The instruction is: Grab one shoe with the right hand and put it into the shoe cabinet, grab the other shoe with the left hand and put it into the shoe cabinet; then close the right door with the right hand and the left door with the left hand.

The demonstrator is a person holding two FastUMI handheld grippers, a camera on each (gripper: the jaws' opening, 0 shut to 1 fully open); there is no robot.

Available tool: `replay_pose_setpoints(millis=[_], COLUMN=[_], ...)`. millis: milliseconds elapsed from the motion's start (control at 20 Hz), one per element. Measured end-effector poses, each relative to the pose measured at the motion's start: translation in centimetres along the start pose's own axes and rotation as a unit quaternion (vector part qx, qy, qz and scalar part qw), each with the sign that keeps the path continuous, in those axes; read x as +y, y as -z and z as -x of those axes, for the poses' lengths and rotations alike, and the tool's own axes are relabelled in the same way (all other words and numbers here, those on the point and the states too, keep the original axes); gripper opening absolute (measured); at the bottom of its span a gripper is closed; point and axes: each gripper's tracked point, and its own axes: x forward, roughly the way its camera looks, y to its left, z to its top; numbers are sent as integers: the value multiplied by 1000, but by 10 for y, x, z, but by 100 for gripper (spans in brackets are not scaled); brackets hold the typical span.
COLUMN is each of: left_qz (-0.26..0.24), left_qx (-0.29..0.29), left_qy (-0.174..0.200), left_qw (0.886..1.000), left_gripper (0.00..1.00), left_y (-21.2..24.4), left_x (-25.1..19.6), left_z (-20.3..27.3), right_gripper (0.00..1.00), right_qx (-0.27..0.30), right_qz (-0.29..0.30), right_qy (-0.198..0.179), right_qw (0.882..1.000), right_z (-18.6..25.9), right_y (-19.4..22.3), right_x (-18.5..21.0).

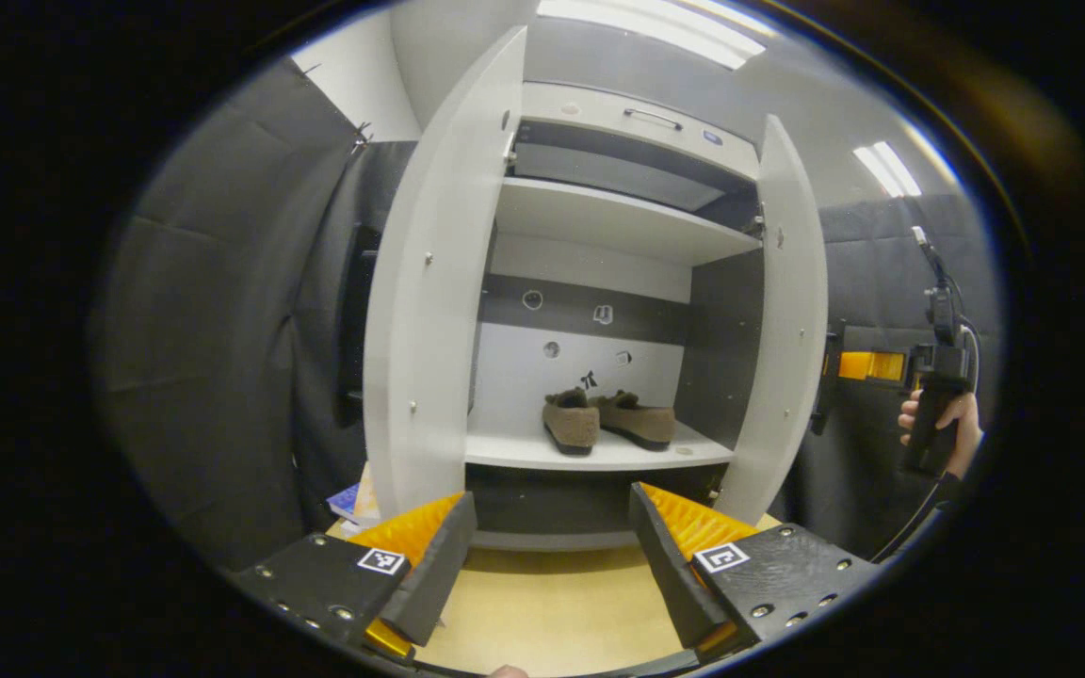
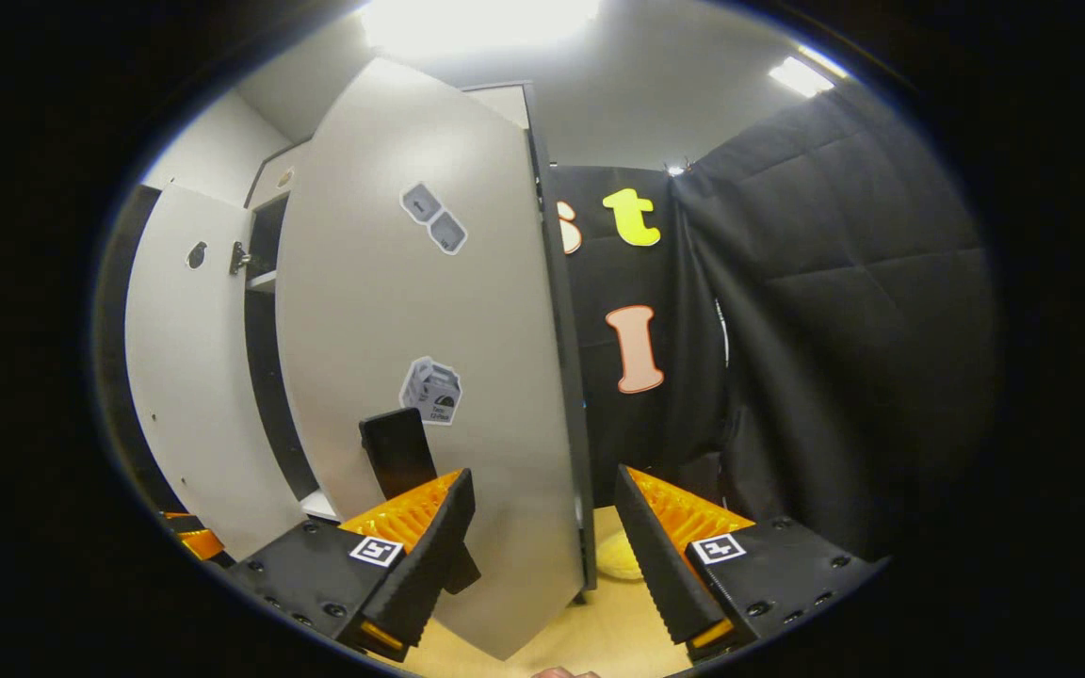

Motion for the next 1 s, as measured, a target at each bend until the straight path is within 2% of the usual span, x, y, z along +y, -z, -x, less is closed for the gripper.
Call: replay_pose_setpoints(millis=[50,100,300,350,400,650,700,750,800,850,1000], left_qz=[-1,-1,9,12,13,-1,4,8,11,13,32], left_qx=[0,0,-19,-24,-28,-41,-41,-41,-43,-47,-53], left_qy=[-9,-20,-64,-76,-92,-179,-192,-201,-205,-206,-183], left_qw=[1000,1000,998,997,995,983,981,979,978,977,981], left_gripper=[88,100,100,100,94,94,97,100,94,94,100], left_y=[-1,-2,-10,-14,-16,-29,-31,-35,-39,-46,-65], left_x=[5,11,44,55,67,150,162,174,187,200,223], left_z=[5,11,37,44,51,59,59,59,59,56,32], right_gripper=[92,92,92,95,95,96,96,96,92,95,92], right_qx=[4,3,-5,-3,-1,22,28,32,36,39,51], right_qz=[-9,-16,4,6,8,-2,1,5,10,13,13], right_qy=[-15,-25,-15,-12,-9,-1,1,2,3,6,5], right_qw=[1000,1000,1000,1000,1000,1000,1000,999,999,999,999], right_z=[-3,-5,-7,-7,-8,-14,-14,-15,-15,-16,-15], right_y=[2,1,2,4,7,24,28,31,33,35,39], right_x=[10,18,12,10,7,2,0,-2,-4,-6,-7])
